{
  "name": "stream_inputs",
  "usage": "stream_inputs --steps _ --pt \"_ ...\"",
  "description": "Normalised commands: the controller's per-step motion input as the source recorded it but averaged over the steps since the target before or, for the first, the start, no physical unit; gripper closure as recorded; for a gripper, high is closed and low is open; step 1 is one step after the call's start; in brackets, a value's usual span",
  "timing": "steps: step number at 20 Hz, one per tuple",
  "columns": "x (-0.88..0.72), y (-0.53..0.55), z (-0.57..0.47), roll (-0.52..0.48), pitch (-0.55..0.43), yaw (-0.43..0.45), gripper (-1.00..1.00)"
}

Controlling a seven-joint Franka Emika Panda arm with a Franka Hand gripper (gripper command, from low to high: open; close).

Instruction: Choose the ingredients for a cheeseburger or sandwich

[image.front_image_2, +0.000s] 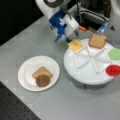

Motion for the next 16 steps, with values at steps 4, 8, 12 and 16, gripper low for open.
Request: stream_inputs --steps 4,8,12,16 --pt "0.07 0.00 -0.07 0.153 -0.089 -0.052 -1.00" --pt "0.06 -0.01 -0.04 0.159 -0.079 -0.045 -1.00" --pt "0.04 -0.03 0.00 0.166 -0.061 -0.031 -1.00" --pt "0.04 -0.04 0.02 0.143 -0.059 -0.020 -1.00"
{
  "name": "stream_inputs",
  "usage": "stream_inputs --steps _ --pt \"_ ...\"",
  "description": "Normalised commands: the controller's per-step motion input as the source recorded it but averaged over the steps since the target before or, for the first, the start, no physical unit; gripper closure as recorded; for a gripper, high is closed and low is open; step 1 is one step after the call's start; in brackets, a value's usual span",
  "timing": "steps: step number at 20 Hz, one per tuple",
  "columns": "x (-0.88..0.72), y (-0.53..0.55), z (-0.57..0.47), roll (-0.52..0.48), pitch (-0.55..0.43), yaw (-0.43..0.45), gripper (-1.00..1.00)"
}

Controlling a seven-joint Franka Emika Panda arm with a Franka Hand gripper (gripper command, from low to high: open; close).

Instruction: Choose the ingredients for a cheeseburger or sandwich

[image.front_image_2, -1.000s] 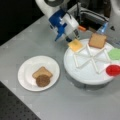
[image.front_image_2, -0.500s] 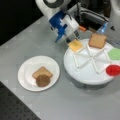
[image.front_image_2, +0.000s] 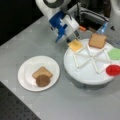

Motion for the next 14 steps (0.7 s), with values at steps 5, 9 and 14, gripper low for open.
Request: stream_inputs --steps 5,9,14 --pt "0.03 -0.05 0.03 0.126 -0.058 -0.011 -1.00" --pt "0.04 -0.01 0.02 0.112 -0.069 -0.033 -1.00" --pt "0.07 0.06 0.00 0.054 -0.074 -0.070 1.00"
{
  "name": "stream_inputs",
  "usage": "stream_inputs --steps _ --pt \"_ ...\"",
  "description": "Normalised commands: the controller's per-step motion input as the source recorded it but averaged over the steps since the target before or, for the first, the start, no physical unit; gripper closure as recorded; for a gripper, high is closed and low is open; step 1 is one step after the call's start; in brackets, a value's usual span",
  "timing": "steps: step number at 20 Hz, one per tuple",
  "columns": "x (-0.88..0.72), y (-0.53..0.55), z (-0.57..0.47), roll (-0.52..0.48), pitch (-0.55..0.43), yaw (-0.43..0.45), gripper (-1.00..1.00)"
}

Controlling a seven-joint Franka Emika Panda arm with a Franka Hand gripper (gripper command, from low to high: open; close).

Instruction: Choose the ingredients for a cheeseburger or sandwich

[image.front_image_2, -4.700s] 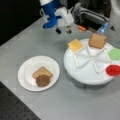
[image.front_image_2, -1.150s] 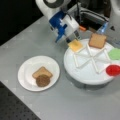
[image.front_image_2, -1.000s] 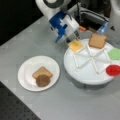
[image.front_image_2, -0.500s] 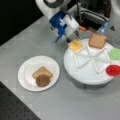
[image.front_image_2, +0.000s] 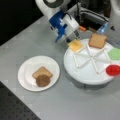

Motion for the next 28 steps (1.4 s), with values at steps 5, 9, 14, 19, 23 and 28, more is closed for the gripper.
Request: stream_inputs --steps 5,9,14,19,23,28 --pt "0.09 0.06 0.00 0.056 -0.079 -0.086 1.00" --pt "0.08 0.08 -0.01 0.084 -0.078 -0.076 1.00" --pt "0.08 0.07 0.00 0.099 -0.072 -0.057 1.00" --pt "0.10 0.05 -0.01 0.102 -0.076 -0.058 1.00" --pt "0.13 0.03 -0.02 0.106 -0.078 -0.068 1.00" --pt "0.12 0.02 0.05 0.103 -0.046 -0.064 1.00"
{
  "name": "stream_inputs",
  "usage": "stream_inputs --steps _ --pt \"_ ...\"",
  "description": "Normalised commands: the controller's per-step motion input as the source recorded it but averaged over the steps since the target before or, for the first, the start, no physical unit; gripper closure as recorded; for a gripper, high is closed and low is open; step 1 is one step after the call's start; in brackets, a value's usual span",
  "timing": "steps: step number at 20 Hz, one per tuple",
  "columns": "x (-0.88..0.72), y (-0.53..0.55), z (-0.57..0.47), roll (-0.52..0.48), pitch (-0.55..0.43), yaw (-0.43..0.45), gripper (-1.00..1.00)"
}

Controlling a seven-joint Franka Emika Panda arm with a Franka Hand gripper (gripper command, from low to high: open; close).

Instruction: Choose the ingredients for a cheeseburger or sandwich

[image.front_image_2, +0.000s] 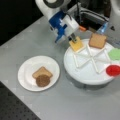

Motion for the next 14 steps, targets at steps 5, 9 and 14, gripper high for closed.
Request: stream_inputs --steps 5,9,14 --pt "0.08 -0.06 0.24 0.066 0.037 -0.041 1.00" --pt "0.07 -0.15 0.26 0.010 0.136 0.033 1.00" --pt "0.15 -0.21 0.23 -0.010 0.164 0.082 1.00"
